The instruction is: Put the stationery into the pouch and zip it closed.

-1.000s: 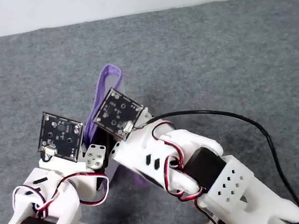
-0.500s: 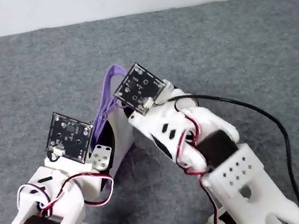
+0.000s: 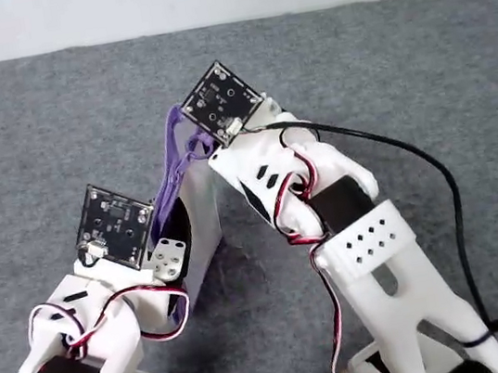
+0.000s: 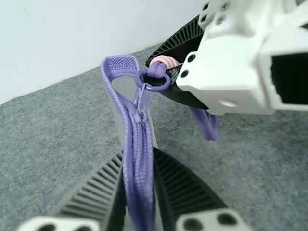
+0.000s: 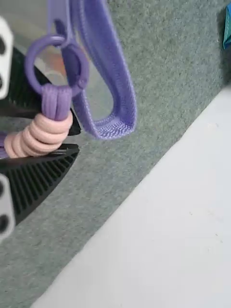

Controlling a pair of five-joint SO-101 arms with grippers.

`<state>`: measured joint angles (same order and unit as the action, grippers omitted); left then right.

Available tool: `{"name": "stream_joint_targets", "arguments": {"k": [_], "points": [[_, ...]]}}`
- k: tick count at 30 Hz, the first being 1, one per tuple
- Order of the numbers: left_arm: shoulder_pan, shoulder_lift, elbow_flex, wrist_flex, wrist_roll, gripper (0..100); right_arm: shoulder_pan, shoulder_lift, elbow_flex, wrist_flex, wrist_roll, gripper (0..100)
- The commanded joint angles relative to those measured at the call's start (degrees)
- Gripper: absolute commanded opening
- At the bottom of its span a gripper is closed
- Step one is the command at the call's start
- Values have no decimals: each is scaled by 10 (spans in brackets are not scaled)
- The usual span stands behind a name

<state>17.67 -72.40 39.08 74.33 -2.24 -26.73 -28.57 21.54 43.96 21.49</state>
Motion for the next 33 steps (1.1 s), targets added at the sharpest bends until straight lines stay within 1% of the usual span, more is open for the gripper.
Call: {"name": "stream_joint_targets", "arguments": {"k": [1,3,7,8,10,15,18,23,30,33], "points": [[-4,-19,-30,0,-4,9,0,-11,-31,73,0,9],[-4,-19,-30,0,-4,9,-33,-23,-30,133,-18,35],[-4,-18,-30,0,-3,9,-87,-38,-30,197,-100,180],[-4,-18,-30,0,-3,9,-98,-40,-30,204,-112,190],[-4,-18,-30,0,-3,9,-116,-44,-30,209,-129,178],[-5,-18,-30,0,-3,9,-153,-56,-30,230,-149,106],[-5,-18,-30,0,-3,9,-161,-66,-30,234,-157,116],[-5,-16,-30,1,-3,9,-167,-97,-32,250,-157,174],[-5,-15,-30,1,-3,9,-167,-110,-31,244,-155,176],[-5,-15,-30,3,-3,9,-166,-110,-27,218,-154,176]]}}
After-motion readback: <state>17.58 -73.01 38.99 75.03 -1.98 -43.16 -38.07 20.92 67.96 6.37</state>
